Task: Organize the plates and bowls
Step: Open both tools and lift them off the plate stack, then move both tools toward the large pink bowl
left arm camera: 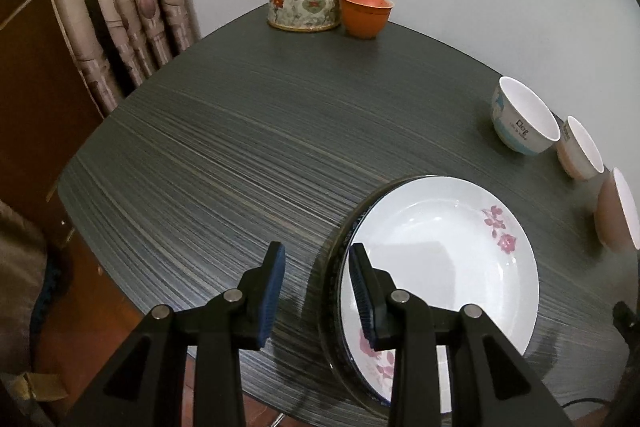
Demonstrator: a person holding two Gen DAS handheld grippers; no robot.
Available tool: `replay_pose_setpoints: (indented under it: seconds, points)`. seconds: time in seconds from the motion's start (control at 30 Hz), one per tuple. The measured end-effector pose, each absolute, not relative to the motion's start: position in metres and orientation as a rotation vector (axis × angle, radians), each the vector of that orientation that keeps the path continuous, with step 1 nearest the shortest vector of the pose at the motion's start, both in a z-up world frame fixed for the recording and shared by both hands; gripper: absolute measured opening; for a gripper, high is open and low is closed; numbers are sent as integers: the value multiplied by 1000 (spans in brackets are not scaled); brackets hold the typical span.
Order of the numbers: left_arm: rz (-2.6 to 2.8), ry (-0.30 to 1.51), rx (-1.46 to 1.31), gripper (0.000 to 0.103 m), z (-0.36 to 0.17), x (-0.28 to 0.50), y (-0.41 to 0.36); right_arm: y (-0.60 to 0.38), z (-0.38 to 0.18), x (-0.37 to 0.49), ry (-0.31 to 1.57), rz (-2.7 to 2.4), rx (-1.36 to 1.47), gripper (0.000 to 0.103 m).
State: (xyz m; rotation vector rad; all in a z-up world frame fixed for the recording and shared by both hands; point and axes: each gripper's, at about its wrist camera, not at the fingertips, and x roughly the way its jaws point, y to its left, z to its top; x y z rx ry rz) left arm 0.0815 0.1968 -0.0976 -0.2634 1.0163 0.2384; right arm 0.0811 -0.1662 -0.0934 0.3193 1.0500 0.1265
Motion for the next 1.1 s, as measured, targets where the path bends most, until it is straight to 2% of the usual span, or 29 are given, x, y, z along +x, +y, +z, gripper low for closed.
replay_pose_setpoints:
  seconds: [0.2,0.27,0.3,0.33,0.67,0.8,1.1]
  points:
    - [227,1051,-190,34,-90,87,173,-229,-95,81,1035,33,397,68]
    - [185,1067,-192,39,-83,92,158,-248,-94,83,1028,4,412,68]
    - [171,1071,-194,45,-79,95,150,-261,-93,84,1021,-10,425,68]
    - [147,1069,-200,46,-74,100,139,-269,-92,87,1015,-21,429,68]
    - [-188,1111,-156,46,-41,163,-2,-330,-81,119,976,-76,419,68]
    - [-312,1124,-140,50,-32,187,-57,-341,-76,136,960,-83,396,69]
    - [-381,1179,-186,51,-43,235,-129,-367,-79,177,961,-97,366,69]
